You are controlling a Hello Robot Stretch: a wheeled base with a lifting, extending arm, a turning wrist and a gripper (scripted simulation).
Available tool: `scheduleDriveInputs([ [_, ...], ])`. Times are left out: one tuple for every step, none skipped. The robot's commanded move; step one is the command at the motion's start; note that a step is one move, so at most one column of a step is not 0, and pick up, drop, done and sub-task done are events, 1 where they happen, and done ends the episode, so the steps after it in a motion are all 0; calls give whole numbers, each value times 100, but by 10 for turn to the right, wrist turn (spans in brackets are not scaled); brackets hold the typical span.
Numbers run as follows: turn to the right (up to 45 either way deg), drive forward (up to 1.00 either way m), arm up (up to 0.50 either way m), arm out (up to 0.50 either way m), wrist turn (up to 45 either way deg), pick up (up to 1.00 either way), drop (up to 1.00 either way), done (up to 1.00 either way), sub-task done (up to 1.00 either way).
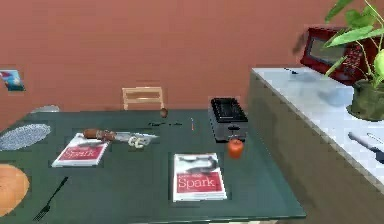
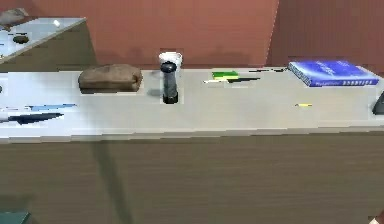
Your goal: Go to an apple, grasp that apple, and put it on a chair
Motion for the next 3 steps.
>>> scheduleDriveInputs([
  [-450, 0, 0, 0, 0, 0, 0, 0, 0],
  [-270, 0, 0, 0, 0, 0, 0, 0, 0],
  [450, 0, 0, 0, 0, 0, 0, 0, 0],
])
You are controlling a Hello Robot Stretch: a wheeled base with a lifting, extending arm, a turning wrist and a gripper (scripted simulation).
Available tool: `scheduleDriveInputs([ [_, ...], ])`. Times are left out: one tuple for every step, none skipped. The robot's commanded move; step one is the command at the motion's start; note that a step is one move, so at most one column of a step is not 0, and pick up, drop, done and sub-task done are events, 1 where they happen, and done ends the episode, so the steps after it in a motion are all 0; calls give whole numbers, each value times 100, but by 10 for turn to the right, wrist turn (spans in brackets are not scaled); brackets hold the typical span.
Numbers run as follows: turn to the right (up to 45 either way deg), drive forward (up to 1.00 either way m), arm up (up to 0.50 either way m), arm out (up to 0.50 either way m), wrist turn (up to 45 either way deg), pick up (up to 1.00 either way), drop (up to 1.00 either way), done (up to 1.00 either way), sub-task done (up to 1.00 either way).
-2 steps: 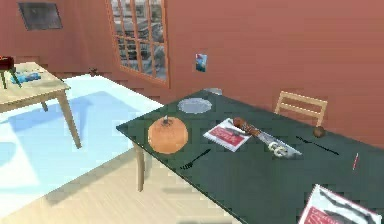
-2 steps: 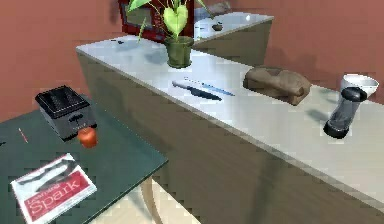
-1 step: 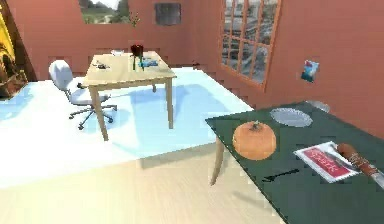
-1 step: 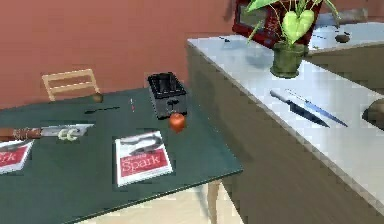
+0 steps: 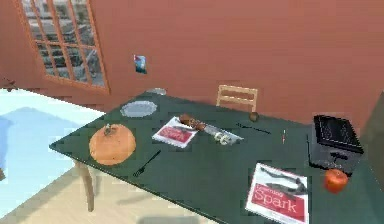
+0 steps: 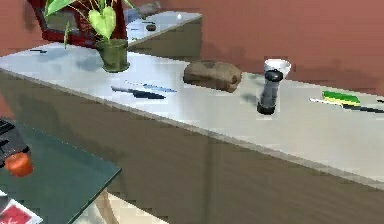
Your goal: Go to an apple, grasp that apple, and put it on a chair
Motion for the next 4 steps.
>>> scheduleDriveInputs([
  [450, 0, 0, 0, 0, 0, 0, 0, 0],
  [90, 0, 0, 0, 0, 0, 0, 0, 0],
  [30, 0, 0, 0, 0, 0, 0, 0, 0],
  [0, 25, 0, 0, 0, 0, 0, 0, 0],
])
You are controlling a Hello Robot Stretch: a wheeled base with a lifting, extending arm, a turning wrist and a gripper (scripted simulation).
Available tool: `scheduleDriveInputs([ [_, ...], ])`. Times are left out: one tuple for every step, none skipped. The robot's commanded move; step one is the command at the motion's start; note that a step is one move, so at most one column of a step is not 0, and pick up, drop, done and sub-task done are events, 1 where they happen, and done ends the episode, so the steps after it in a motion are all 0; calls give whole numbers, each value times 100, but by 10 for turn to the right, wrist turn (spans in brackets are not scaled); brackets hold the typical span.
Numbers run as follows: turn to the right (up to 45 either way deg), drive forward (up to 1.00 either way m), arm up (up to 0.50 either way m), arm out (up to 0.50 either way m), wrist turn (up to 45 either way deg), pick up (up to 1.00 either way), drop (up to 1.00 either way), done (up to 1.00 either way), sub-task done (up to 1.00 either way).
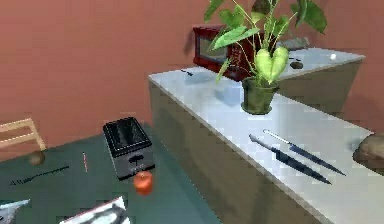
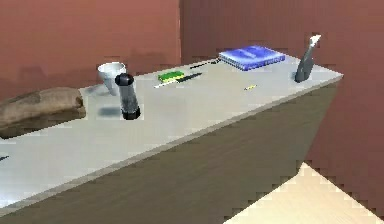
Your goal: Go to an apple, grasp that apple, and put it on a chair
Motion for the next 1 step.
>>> scheduleDriveInputs([
  [-450, 0, 0, 0, 0, 0, 0, 0, 0],
])
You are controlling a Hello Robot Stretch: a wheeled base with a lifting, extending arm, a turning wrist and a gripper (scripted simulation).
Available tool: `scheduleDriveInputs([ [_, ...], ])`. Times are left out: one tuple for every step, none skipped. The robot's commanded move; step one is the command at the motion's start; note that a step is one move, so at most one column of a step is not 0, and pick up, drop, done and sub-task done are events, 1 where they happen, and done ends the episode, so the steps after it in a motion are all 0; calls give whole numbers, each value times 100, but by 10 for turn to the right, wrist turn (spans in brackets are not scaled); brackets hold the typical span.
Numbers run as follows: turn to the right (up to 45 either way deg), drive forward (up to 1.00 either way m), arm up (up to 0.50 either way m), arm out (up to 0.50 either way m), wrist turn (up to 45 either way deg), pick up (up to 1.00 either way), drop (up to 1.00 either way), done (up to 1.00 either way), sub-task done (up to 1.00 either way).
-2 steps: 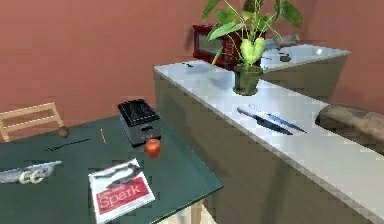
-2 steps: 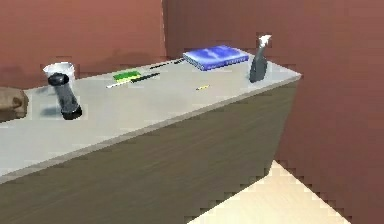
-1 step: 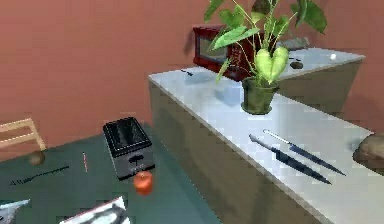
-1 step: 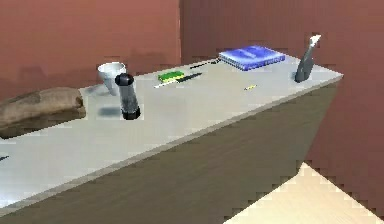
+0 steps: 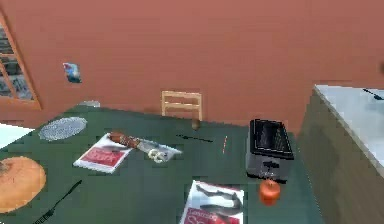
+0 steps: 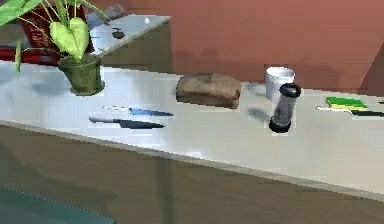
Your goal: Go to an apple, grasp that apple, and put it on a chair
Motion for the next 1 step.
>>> scheduleDriveInputs([
  [-450, 0, 0, 0, 0, 0, 0, 0, 0],
])
